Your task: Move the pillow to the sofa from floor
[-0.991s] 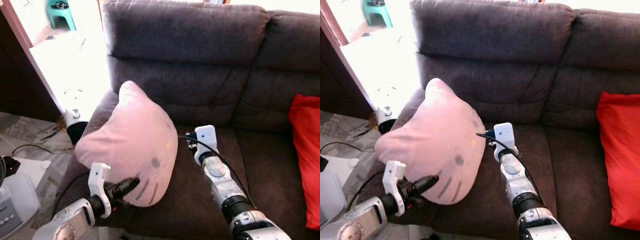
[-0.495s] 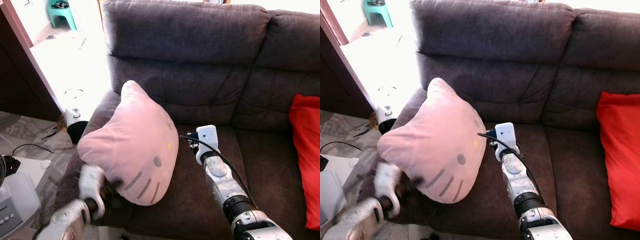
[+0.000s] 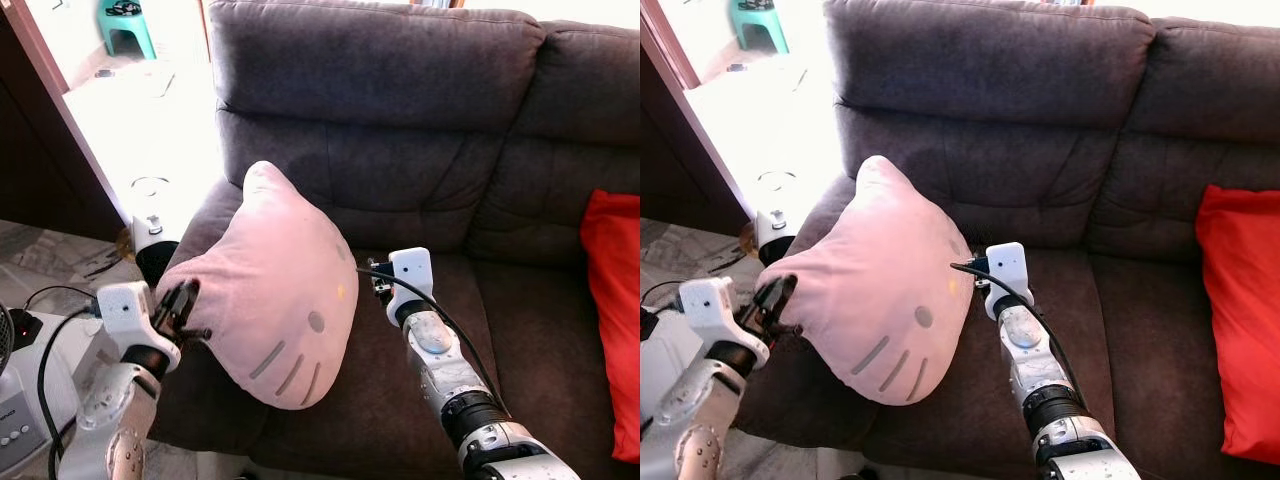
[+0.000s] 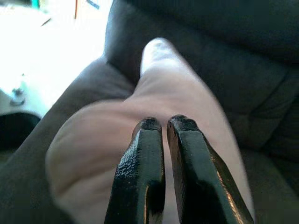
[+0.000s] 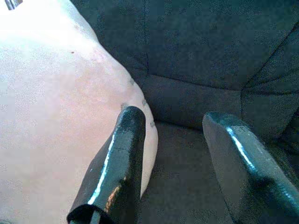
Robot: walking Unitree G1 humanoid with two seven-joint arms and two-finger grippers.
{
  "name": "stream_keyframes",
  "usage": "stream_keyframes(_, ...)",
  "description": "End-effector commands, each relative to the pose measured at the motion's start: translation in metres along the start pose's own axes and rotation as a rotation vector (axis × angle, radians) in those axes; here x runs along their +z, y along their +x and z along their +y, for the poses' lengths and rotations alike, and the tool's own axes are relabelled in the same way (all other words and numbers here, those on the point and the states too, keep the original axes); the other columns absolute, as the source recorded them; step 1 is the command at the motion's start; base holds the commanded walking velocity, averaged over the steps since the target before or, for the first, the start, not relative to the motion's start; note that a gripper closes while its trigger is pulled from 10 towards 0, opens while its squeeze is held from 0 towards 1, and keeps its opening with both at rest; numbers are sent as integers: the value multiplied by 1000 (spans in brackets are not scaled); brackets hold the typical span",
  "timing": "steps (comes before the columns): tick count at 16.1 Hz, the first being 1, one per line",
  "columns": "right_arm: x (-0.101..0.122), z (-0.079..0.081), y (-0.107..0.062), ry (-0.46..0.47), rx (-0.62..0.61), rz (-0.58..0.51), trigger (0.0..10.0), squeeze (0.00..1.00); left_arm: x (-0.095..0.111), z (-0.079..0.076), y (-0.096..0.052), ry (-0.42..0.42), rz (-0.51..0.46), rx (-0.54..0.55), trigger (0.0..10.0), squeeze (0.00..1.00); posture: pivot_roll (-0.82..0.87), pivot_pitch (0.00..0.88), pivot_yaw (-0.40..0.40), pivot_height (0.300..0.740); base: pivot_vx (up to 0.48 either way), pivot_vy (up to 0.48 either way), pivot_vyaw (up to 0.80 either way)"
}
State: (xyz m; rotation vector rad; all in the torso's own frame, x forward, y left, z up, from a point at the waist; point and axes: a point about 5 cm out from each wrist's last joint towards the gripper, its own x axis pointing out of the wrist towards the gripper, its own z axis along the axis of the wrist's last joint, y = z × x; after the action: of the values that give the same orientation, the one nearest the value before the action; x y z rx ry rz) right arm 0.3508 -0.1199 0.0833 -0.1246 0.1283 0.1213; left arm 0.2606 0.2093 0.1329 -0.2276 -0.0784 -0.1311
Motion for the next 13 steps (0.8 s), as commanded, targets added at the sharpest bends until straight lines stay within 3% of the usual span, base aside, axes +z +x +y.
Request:
stream_keyframes(1, -1, -3, -2, 18, -11, -16, 10000, 0, 7, 10, 1, 70, -30, 77, 10000, 0, 170, 138, -43, 740, 0, 0, 0)
stream_keyframes(2, 0, -3, -2, 24, -11, -25, 10000, 0, 8, 16, 2, 126, -42, 130, 10000, 0, 170, 138, -43, 740, 0, 0, 0)
stream_keyframes(3, 1, -3, -2, 34, -11, -46, 10000, 0, 11, 28, 4, 305, -53, 276, 10000, 0, 170, 136, -41, 740, 0, 0, 0)
stream_keyframes(4, 5, -2, -3, 51, -10, -76, 10000, 0, 15, 29, 5, 418, -78, 313, 10000, 0, 166, 132, -41, 740, 0, 0, 0)
stream_keyframes(5, 8, -2, -3, 60, -8, -106, 10000, 0, 18, 27, 6, 458, -92, 318, 10000, 0, 163, 130, -40, 740, 0, 0, 0)
stream_keyframes(8, 13, -3, -6, 30, -12, -173, 10000, 0, 23, 9, 13, 484, -176, 257, 10000, 0, 155, 113, -34, 740, 0, 0, 0)
stream_keyframes(13, 12, -3, -9, 46, -27, -195, 10000, 0, 14, 7, 12, 519, -178, 254, 10000, 0, 155, 97, -25, 740, 0, -72, 0)
